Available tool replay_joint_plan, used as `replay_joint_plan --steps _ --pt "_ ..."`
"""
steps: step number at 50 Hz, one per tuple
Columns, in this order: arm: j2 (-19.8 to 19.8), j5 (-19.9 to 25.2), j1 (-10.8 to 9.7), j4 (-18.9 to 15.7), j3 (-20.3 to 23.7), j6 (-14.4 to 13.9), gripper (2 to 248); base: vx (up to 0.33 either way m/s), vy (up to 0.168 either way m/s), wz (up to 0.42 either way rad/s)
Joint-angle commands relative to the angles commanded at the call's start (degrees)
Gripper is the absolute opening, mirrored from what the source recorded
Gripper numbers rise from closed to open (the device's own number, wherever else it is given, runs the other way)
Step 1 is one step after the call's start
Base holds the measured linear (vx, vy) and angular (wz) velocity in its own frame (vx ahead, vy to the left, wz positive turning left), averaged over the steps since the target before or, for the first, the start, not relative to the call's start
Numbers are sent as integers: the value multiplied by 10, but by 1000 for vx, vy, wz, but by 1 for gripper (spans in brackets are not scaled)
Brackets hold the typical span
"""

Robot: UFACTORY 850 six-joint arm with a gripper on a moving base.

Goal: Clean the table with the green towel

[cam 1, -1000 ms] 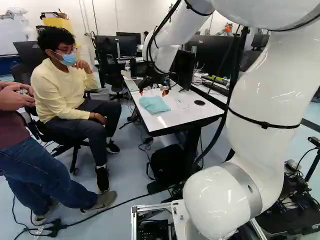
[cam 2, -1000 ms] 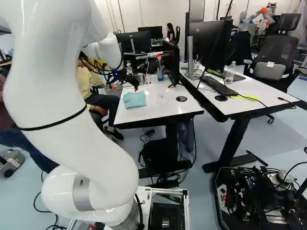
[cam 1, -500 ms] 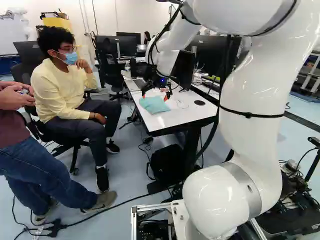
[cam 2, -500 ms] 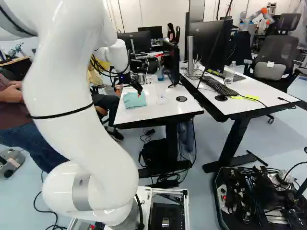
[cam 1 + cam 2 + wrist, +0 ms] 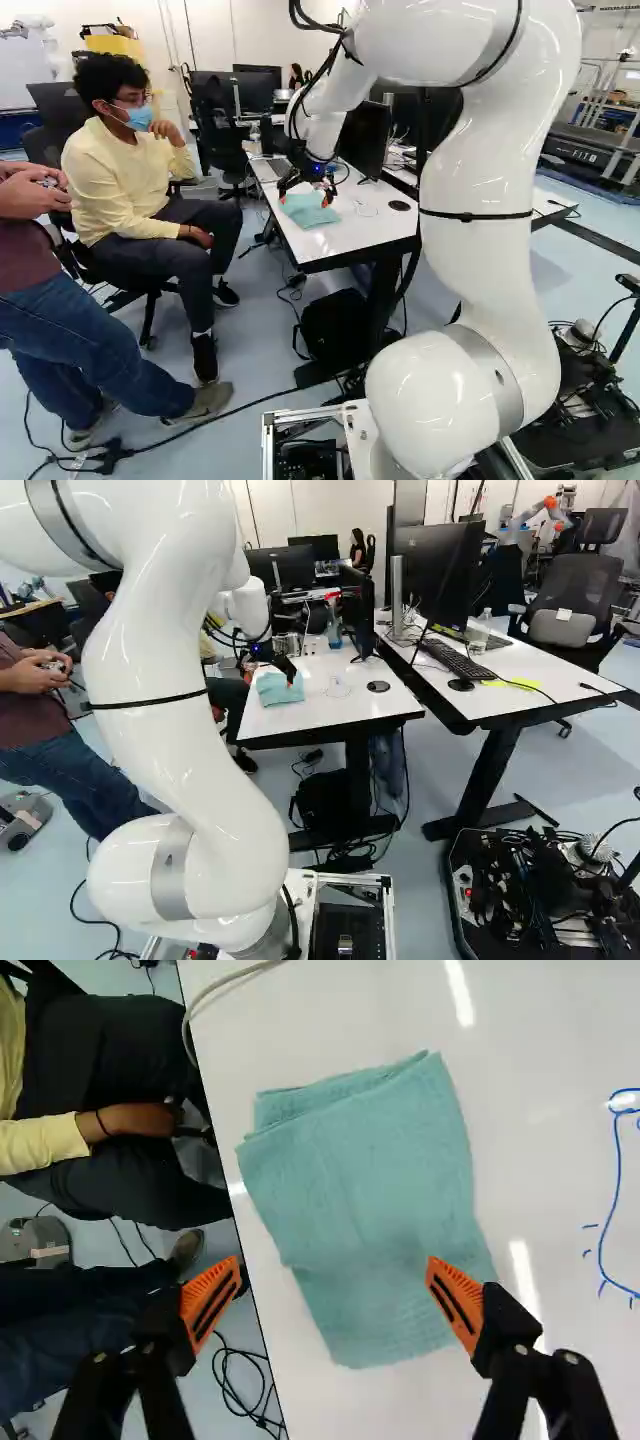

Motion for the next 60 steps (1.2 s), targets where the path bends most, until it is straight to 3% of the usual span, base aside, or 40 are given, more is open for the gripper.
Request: replay_joint_plan --steps 16,40,50,60 --pt "-43 0 -3 0 -44 0 247 0 0 0" --pt "-48 1 -17 -3 -51 0 247 0 0 0" --pt "-48 6 -17 -28 -51 0 247 0 0 0" --pt "-48 7 -17 -73 -51 0 247 0 0 0"
